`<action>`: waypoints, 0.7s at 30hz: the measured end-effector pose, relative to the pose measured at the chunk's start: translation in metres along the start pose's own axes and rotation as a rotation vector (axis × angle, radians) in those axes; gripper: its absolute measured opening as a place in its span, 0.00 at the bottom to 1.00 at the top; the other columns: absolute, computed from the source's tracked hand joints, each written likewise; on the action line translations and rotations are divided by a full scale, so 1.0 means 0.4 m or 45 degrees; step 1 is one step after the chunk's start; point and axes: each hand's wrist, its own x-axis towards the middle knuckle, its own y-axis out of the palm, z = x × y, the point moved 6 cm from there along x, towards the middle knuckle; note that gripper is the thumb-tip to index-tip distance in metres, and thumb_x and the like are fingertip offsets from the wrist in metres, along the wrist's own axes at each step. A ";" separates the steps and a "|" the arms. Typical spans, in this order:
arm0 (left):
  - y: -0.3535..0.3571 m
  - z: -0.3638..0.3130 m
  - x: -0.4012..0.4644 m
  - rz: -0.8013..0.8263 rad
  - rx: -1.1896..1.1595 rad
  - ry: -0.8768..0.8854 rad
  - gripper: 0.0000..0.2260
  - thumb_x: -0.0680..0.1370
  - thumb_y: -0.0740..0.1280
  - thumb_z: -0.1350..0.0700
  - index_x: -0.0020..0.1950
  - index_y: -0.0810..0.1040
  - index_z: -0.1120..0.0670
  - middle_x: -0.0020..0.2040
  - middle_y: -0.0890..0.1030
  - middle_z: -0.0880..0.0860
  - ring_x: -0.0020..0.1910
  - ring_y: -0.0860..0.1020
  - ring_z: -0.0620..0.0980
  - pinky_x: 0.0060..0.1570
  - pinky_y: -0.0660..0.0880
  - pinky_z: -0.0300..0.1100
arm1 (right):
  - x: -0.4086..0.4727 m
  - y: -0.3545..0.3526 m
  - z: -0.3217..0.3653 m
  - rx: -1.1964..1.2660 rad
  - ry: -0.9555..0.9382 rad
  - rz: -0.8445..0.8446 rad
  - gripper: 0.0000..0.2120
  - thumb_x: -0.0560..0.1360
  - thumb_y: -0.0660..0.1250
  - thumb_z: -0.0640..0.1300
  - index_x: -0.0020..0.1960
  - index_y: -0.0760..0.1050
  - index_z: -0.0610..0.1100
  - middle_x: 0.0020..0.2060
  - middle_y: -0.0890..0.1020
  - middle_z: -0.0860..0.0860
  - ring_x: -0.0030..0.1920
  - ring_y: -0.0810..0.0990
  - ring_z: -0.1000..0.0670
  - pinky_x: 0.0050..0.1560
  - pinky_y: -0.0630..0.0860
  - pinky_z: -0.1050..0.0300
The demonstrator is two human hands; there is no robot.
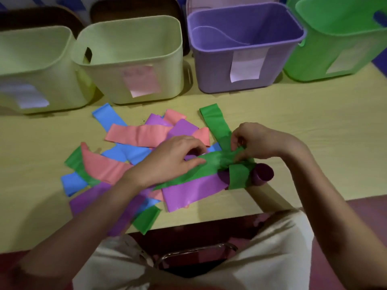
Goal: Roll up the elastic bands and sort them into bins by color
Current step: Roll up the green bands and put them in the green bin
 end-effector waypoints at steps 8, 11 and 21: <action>-0.026 -0.021 -0.032 -0.168 -0.678 -0.225 0.29 0.65 0.76 0.49 0.64 0.72 0.54 0.56 0.80 0.55 0.56 0.80 0.46 0.62 0.74 0.45 | -0.106 -0.087 0.062 0.281 -0.279 -0.348 0.06 0.71 0.75 0.40 0.46 0.79 0.41 0.45 0.83 0.47 0.47 0.79 0.49 0.54 0.75 0.51; -0.035 -0.033 -0.048 -0.138 -0.670 -0.221 0.35 0.62 0.78 0.44 0.66 0.71 0.51 0.56 0.80 0.53 0.58 0.78 0.45 0.64 0.72 0.43 | -0.150 -0.122 0.108 0.572 -0.396 -0.501 0.04 0.73 0.72 0.38 0.45 0.77 0.43 0.42 0.82 0.49 0.45 0.81 0.53 0.54 0.76 0.59; -0.111 -0.052 -0.098 -0.368 -0.764 -0.149 0.18 0.70 0.73 0.66 0.55 0.75 0.51 0.47 0.79 0.52 0.45 0.77 0.40 0.49 0.73 0.32 | -0.214 -0.128 0.159 1.550 -0.375 -0.719 0.06 0.78 0.63 0.35 0.44 0.76 0.42 0.34 0.79 0.51 0.35 0.78 0.55 0.33 0.75 0.64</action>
